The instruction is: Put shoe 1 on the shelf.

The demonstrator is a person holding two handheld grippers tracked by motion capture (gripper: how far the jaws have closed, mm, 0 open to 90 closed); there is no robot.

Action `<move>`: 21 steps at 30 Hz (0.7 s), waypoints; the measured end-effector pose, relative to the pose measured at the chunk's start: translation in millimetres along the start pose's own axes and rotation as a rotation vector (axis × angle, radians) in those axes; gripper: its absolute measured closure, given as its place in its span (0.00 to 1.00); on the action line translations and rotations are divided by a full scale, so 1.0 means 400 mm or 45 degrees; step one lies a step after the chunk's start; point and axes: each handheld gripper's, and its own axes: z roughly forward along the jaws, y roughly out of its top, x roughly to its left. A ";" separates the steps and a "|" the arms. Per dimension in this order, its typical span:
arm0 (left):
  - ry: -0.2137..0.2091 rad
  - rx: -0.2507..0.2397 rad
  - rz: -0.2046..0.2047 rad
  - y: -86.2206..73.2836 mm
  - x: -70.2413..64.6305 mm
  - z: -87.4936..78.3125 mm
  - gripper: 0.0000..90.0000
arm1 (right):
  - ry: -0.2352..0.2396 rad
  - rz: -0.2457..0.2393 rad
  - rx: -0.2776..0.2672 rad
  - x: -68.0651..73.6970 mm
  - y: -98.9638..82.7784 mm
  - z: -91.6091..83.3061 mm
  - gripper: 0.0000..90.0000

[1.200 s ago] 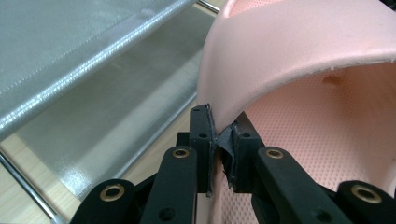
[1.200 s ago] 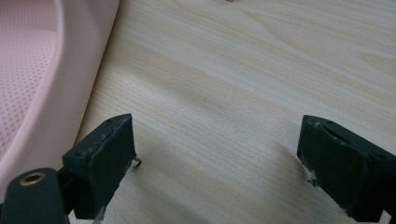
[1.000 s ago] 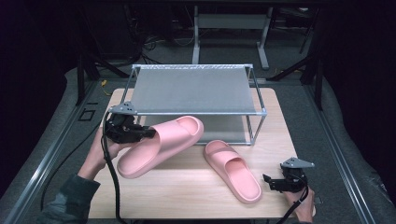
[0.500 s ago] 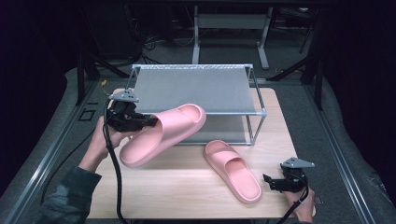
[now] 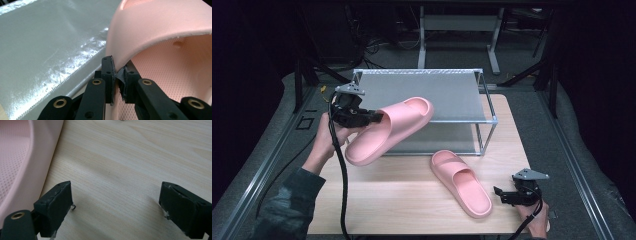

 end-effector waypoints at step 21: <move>0.154 0.004 -0.120 0.093 0.046 0.065 0.92 | 0.003 0.003 0.001 -0.001 0.000 0.000 0.12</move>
